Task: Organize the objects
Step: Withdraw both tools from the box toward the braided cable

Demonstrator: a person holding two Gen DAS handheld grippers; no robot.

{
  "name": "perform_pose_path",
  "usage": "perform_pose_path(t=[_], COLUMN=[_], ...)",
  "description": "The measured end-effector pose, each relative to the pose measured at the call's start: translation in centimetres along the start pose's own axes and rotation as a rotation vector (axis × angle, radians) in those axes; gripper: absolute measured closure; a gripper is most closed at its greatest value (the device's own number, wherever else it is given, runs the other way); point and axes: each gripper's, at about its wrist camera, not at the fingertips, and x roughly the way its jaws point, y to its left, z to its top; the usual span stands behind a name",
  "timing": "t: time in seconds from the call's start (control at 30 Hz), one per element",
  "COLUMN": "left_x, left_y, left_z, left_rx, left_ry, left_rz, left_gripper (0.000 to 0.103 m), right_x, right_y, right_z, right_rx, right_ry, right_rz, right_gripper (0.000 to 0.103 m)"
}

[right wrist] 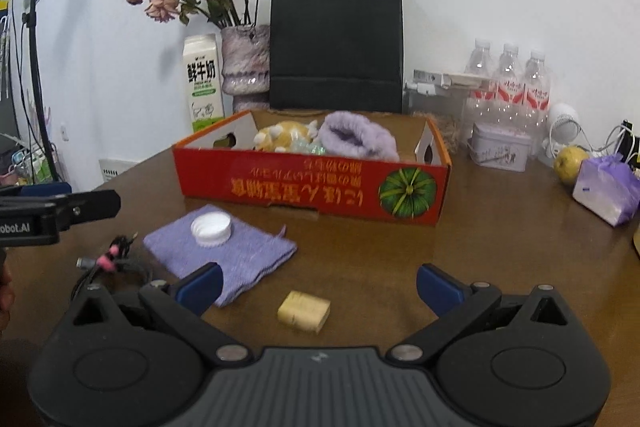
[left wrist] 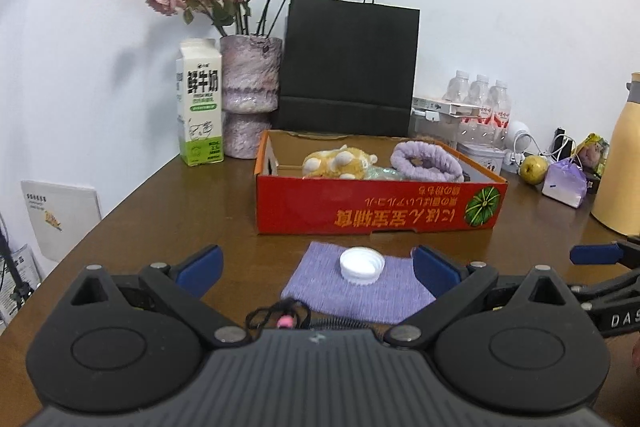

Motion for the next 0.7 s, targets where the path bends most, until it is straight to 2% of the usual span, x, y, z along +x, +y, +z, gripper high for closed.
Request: perform_pose_path(t=[0.47,0.7], left_x=[-1.8,-1.3], left_y=[-0.4,-1.5], left_z=[-2.4,-3.4], left_rx=[0.031,0.095], left_ry=[0.063,0.147], left_rz=[0.004,-0.005], left_gripper=[0.000,0.000], right_x=[-1.7,-1.6], right_y=[0.3,0.4], right_z=[-2.4,-2.8], right_rx=[0.015,0.018], right_ry=[0.024,0.031], right_rz=[-0.036,-0.070], right_gripper=[0.000,0.000])
